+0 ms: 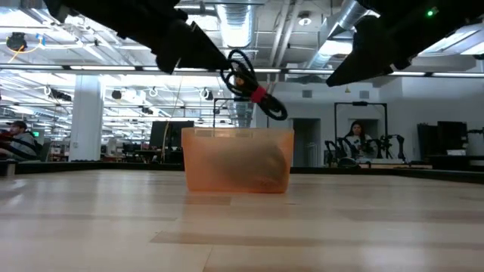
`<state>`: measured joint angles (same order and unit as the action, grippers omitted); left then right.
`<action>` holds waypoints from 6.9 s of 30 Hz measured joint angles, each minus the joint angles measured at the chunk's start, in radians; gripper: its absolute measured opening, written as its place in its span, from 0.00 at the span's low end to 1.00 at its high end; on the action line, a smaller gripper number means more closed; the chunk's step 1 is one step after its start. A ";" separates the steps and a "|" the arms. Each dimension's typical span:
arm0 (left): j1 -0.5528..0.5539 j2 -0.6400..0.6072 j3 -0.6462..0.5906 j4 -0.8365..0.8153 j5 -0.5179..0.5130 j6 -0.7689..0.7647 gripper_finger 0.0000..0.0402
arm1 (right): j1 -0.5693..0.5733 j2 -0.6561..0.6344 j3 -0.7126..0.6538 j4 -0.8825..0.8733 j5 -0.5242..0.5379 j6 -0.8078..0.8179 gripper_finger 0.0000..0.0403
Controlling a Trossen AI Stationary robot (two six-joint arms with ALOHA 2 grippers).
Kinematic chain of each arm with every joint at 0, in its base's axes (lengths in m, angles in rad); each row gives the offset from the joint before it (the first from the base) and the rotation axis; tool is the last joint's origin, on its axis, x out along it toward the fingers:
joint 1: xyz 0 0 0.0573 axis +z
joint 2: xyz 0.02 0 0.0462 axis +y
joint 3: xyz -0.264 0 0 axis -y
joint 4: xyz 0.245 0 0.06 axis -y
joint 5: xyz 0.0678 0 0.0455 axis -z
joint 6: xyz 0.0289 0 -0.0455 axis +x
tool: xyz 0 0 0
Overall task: Pick and place USB-C Cables
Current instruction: Put the black charger cable into the orange bin, then return to Home Position
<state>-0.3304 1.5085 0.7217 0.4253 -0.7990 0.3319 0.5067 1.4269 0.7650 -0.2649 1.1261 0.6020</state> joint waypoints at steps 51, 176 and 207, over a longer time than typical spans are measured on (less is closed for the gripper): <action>-0.020 -0.004 0.300 -0.887 -0.060 -0.556 0.23 | 0.001 0.000 0.000 -0.004 -0.057 0.030 0.52; 0.213 -1.266 -0.710 0.020 0.606 -0.183 0.00 | -0.451 -1.311 -0.757 0.437 -1.078 -0.449 0.02; 0.232 -1.491 -0.712 -0.285 0.593 -0.018 0.00 | -0.463 -1.310 -0.738 0.282 -0.994 -0.550 0.11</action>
<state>-0.0988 0.0171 0.0101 0.1405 -0.2058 0.3139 0.0441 0.1170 0.0269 0.0168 0.1321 0.0524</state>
